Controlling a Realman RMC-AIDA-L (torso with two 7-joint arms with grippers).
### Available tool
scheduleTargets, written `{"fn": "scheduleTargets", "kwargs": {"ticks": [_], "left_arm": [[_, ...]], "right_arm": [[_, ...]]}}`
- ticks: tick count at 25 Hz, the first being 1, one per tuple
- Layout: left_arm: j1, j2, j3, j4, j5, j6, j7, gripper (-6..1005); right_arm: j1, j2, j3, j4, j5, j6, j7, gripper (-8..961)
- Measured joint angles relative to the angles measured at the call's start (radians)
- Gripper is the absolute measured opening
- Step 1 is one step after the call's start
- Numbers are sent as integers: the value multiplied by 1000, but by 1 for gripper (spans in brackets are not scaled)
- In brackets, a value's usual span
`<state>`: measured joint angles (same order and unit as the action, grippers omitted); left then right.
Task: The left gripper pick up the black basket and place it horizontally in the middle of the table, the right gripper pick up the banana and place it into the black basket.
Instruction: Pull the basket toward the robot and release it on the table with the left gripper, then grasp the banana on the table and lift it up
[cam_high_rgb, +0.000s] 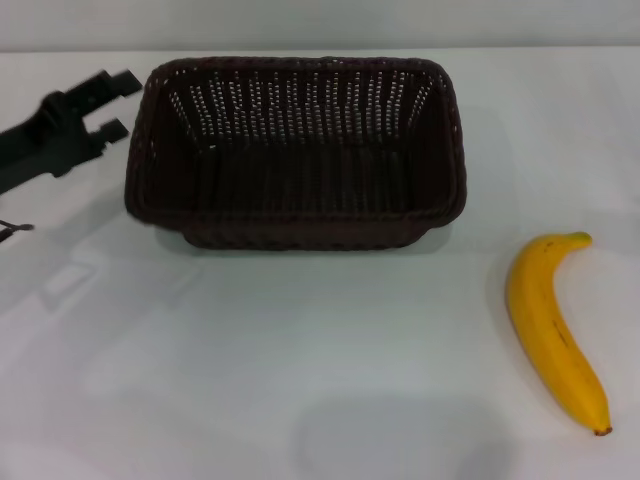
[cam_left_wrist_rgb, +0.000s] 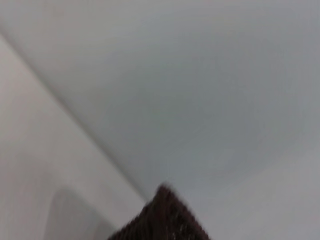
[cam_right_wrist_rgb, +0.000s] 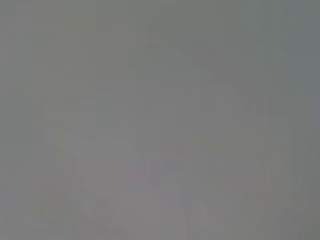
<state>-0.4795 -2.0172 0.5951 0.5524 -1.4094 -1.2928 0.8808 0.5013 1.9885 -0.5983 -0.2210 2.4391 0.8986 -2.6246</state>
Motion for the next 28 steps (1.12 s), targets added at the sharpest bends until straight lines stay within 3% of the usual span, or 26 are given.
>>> {"fn": "scheduleTargets", "kwargs": {"ticks": [6, 10, 11, 15, 21, 24, 27, 28], "left_arm": [[86, -2, -1, -8, -177, -30, 121, 881], [134, -23, -2, -17, -331, -61, 238, 881], [168, -43, -2, -33, -446, -93, 339, 880], [189, -51, -2, -73, -542, -116, 438, 880], [203, -57, -1, -221, -764, -204, 771, 880], [203, -61, -1, -298, -871, -244, 931, 879], [192, -69, -1, -387, -1013, -323, 1149, 879], [184, -70, 0, -415, -1041, -347, 1208, 879]], "right_arm": [[2, 1, 2, -21, 1, -2, 13, 869], [3, -8, 2, -25, 2, -2, 53, 869], [3, -9, 2, -25, 2, -1, 58, 870], [3, -14, 2, -32, 1, 0, 102, 870], [-27, -22, -17, -70, -8, -4, 283, 869], [-56, -44, -70, -84, -10, -3, 428, 870], [-91, -94, -184, -97, -11, 6, 637, 870], [-111, -123, -255, -115, -14, 14, 728, 869]]}}
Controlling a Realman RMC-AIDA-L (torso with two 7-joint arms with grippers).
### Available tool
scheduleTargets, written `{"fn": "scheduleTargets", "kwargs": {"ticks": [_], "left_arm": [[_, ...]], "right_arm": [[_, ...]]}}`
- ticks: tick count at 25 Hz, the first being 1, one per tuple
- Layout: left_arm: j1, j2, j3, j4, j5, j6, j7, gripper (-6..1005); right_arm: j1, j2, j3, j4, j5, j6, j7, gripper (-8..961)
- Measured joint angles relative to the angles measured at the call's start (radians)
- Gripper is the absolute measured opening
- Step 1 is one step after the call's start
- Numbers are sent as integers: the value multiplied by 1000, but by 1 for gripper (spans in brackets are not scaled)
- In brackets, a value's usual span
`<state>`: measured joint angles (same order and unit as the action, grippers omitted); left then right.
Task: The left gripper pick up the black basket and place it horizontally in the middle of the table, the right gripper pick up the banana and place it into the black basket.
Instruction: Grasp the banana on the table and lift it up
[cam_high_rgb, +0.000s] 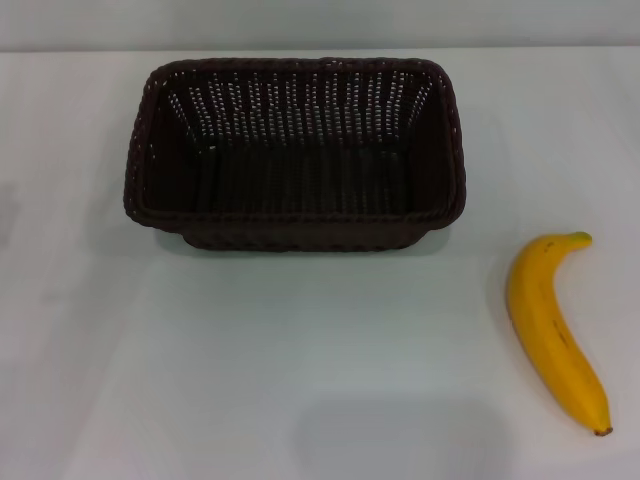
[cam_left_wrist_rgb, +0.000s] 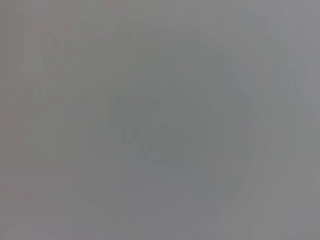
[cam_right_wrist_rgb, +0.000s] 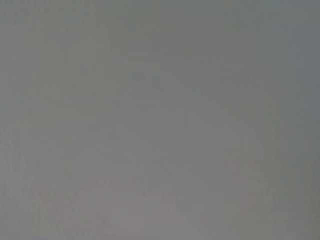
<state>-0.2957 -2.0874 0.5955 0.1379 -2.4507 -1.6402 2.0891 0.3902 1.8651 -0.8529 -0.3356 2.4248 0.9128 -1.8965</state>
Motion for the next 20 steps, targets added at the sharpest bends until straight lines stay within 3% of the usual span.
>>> {"fn": "scheduleTargets", "kwargs": {"ticks": [1, 3, 7, 10, 12, 15, 20], "left_arm": [[-11, 0, 0, -43, -30, -24, 79, 879], [-29, 3, 1, -82, -47, -28, 178, 879], [-45, 5, 4, -85, -44, 98, 274, 878], [-50, 8, 2, -77, -46, 211, 303, 878], [-58, 10, 0, -66, -51, 277, 336, 878], [-68, 11, -1, -42, -66, 356, 361, 878], [-80, 10, -2, -38, -79, 424, 399, 877]], "right_arm": [[0, 0, 0, 0, 0, 0, 0, 869], [-28, -33, -74, -41, -36, 5, 76, 868], [-64, -79, -118, -160, -261, 9, 226, 866], [-80, -96, -113, -263, -469, 51, 402, 864], [-100, -91, -110, -359, -588, 95, 507, 862], [-126, -51, -111, -547, -765, 123, 659, 858], [-99, 116, -118, -952, -1404, 154, 1018, 858]]}}
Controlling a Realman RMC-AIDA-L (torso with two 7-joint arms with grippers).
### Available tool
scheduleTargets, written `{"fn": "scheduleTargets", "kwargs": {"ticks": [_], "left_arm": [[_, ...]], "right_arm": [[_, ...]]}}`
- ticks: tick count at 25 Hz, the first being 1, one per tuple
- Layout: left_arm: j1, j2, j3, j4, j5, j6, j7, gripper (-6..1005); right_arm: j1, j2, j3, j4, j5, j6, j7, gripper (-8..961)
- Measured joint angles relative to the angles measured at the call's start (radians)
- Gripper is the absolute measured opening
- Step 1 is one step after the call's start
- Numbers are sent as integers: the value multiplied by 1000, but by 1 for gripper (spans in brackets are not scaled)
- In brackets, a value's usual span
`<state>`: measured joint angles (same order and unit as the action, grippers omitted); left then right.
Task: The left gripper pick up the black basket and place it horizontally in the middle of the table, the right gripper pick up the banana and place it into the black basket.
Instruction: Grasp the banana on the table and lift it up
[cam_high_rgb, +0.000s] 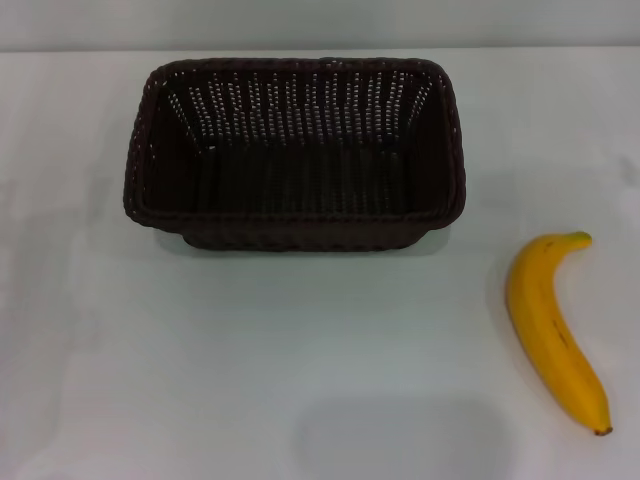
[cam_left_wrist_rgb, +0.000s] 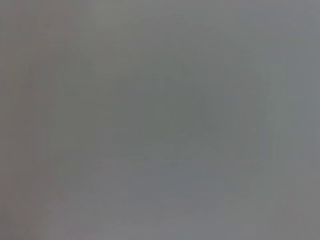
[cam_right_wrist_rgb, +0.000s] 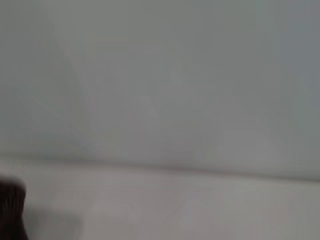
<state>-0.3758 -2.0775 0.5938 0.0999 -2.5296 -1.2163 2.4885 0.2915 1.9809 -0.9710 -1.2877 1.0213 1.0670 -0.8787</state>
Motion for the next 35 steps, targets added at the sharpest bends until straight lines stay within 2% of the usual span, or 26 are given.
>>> {"fn": "scheduleTargets", "kwargs": {"ticks": [2, 5, 10, 15, 17, 18, 19, 26, 35], "left_arm": [[-1, -1, -1, -2, -5, 3, 14, 877], [1, -4, -6, -12, -31, 8, 26, 877], [7, -4, -15, -37, -102, 20, 50, 876], [8, 0, -16, -20, -104, 26, 53, 876], [4, 1, -16, -15, -104, 32, 53, 876], [1, 1, -16, -15, -104, 38, 53, 876], [-1, 1, -16, -14, -104, 42, 54, 876], [-26, 1, -14, -14, -115, 63, 54, 876], [-47, 2, -11, -14, -113, 69, 54, 876]], "right_arm": [[18, 24, -57, -96, -179, 41, 123, 857], [42, 22, -168, -218, -325, 109, 298, 857], [56, 25, -207, -435, -409, 236, 465, 858], [95, 27, -204, -583, -425, 484, 612, 852], [106, 30, -241, -605, -422, 544, 680, 849], [111, 30, -306, -623, -425, 579, 753, 848], [111, 30, -306, -623, -425, 579, 753, 846], [127, 30, -546, -637, -446, 624, 981, 836], [196, 34, -800, -609, -568, 660, 1193, 823]]}}
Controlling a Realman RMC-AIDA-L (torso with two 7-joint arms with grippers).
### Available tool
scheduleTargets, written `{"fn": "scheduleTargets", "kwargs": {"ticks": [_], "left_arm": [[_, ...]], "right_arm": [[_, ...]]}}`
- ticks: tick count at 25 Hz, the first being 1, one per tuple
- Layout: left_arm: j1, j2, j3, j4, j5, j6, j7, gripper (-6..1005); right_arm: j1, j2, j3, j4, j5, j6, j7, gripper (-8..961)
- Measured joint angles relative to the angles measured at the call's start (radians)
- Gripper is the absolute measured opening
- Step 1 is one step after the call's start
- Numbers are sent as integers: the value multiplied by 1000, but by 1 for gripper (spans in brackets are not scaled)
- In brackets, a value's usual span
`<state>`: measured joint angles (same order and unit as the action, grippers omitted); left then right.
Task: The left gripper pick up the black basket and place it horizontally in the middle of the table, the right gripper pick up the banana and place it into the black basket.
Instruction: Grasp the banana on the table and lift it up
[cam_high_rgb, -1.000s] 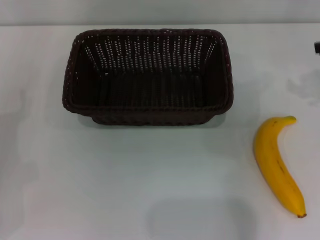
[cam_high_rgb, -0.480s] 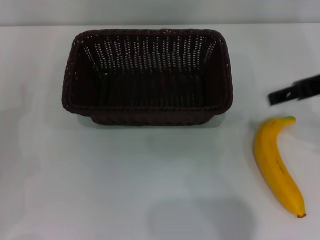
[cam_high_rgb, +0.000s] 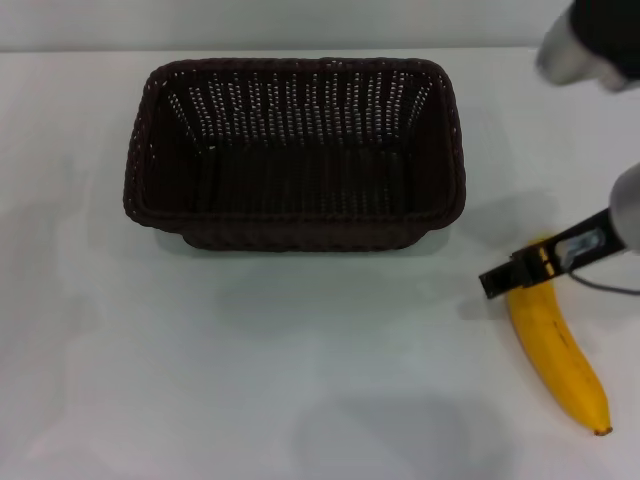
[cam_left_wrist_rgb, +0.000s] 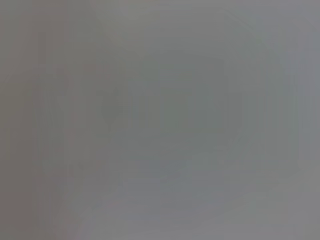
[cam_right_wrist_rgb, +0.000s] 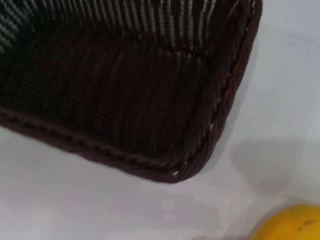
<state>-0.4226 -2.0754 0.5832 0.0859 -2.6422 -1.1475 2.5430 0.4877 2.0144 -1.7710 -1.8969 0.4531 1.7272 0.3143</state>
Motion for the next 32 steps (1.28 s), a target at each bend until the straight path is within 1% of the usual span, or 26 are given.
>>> {"fn": "scheduleTargets", "kwargs": {"ticks": [2, 5, 13, 22, 31, 32], "left_arm": [[-3, 0, -2, 0, -3, 8, 0, 876], [-7, 0, -3, 0, -5, 20, 0, 876], [-18, -1, -3, 0, -6, 41, 0, 876], [-22, -2, -7, 0, -5, 45, 2, 876], [-22, 0, -16, 0, -5, 45, 4, 876], [-21, 0, -16, 0, -5, 45, 4, 876]], "right_arm": [[19, 3, -40, 32, -25, -9, 16, 820], [43, 7, -71, 86, -42, -39, 25, 815], [92, 7, -88, 249, -76, -60, 29, 804], [85, 8, -95, 311, -70, -136, 30, 790], [84, 9, -89, 364, -67, -162, 30, 777], [84, 9, -88, 368, -67, -164, 30, 733]]}}
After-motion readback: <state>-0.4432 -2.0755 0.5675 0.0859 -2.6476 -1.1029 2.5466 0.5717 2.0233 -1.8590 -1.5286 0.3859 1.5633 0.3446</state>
